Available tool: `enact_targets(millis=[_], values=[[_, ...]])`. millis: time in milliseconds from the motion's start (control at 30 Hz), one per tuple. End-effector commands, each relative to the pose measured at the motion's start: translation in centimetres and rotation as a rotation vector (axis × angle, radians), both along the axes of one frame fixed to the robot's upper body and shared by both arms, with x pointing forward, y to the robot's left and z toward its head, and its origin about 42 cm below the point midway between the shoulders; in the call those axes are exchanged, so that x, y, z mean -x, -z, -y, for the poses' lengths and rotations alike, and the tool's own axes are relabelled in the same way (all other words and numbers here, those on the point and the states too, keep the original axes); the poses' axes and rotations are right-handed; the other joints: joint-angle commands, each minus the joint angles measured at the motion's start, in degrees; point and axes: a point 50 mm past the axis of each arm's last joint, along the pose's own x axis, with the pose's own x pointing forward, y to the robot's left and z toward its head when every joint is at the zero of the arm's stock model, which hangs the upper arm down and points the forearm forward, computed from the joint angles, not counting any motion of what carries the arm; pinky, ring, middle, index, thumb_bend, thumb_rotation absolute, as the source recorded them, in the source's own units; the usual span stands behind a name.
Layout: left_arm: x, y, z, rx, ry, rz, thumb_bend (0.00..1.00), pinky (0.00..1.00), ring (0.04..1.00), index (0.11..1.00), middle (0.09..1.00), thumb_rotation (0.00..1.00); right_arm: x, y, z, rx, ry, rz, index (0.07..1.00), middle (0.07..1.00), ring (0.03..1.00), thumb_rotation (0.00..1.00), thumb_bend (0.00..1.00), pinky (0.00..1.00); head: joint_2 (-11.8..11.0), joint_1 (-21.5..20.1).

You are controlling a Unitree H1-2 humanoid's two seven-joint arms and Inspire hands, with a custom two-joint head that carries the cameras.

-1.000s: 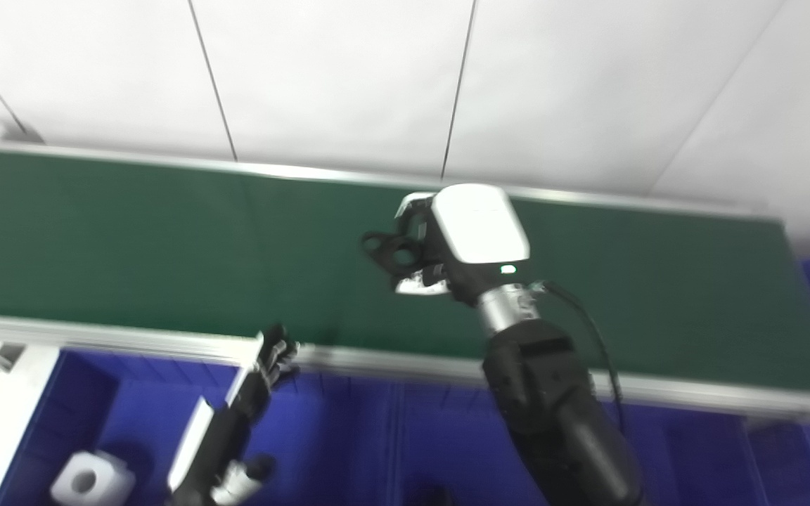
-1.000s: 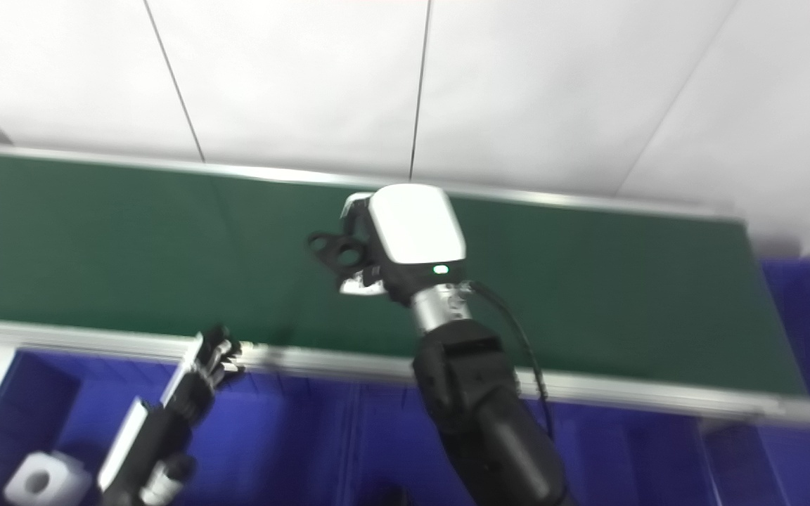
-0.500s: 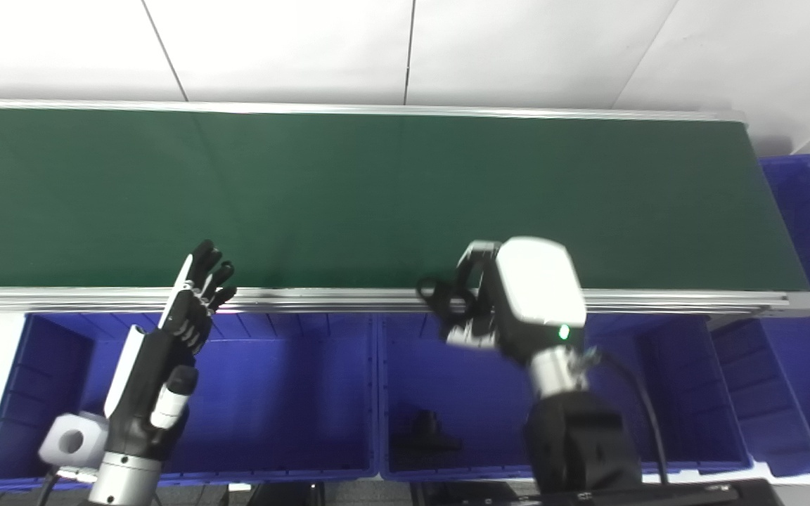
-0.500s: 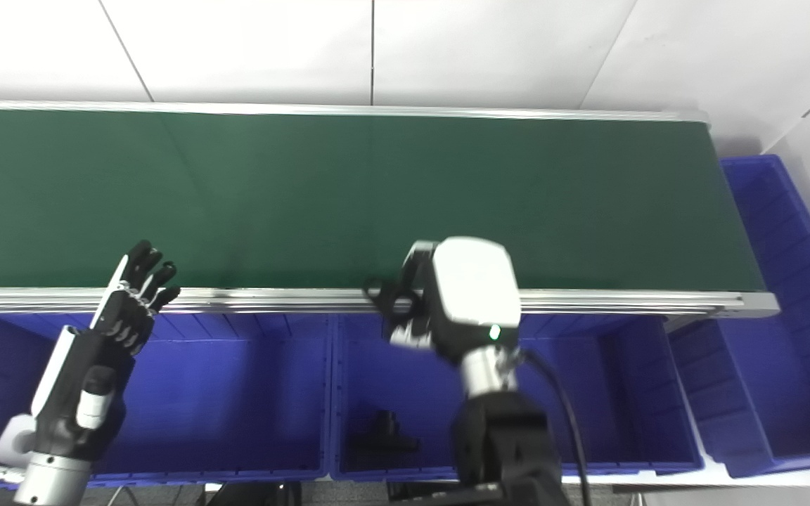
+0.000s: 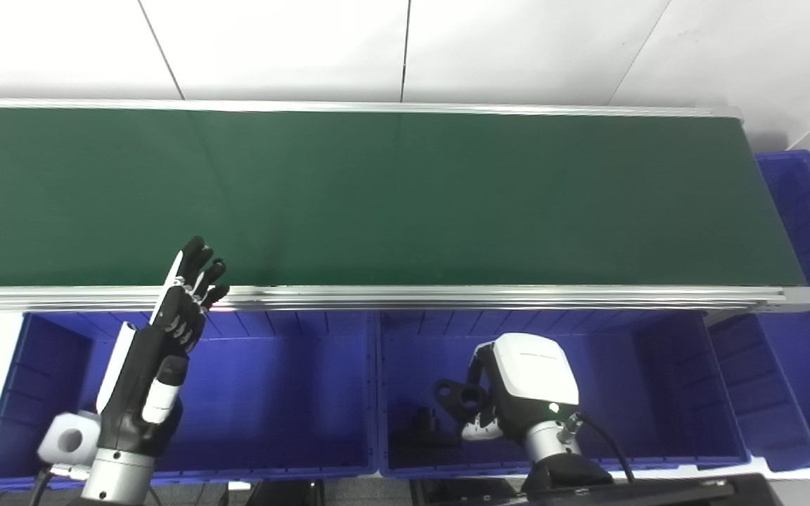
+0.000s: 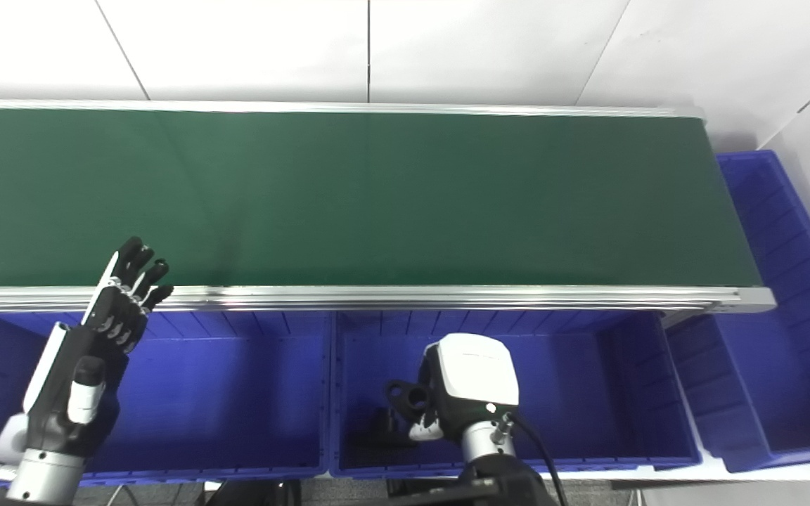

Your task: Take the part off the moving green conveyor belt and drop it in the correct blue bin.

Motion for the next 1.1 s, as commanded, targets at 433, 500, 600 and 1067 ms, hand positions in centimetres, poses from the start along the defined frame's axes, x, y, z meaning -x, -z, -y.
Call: enact_targets(millis=[433, 500, 600, 1067], values=[[0.0, -0.3, 0.2, -0.019, 0.015, 0.058, 0.98, 0.90, 0.951, 1.000, 0.997, 0.93, 0.3, -0.6, -0.6, 0.073, -0.010, -0.064, 0.873, 0.872, 0.800, 0.93, 1.00, 0.80, -1.06, 2.66], [0.0, -0.2, 0.2, -0.018, 0.021, 0.056, 0.97, 0.91, 0.956, 1.000, 1.000, 0.93, 0.3, -0.7, -0.7, 0.044, -0.009, -0.057, 0.868, 0.865, 0.790, 0.97, 1.00, 0.78, -1.34, 2.99], [0.2, -0.1, 0.2, -0.025, 0.029, 0.053, 0.96, 0.92, 0.961, 1.000, 1.000, 0.94, 0.6, -1.2, -0.8, -0.028, -0.008, -0.013, 0.855, 0.844, 0.760, 1.00, 1.00, 0.72, -2.25, 4.46], [1.6, 2.8, 0.1, -0.073, 0.031, 0.036, 1.00, 0.82, 0.913, 1.000, 0.973, 0.91, 5.8, -1.1, -4.3, -1.145, 0.227, 0.357, 0.836, 0.792, 0.733, 1.00, 1.00, 0.66, -11.30, 15.24]])
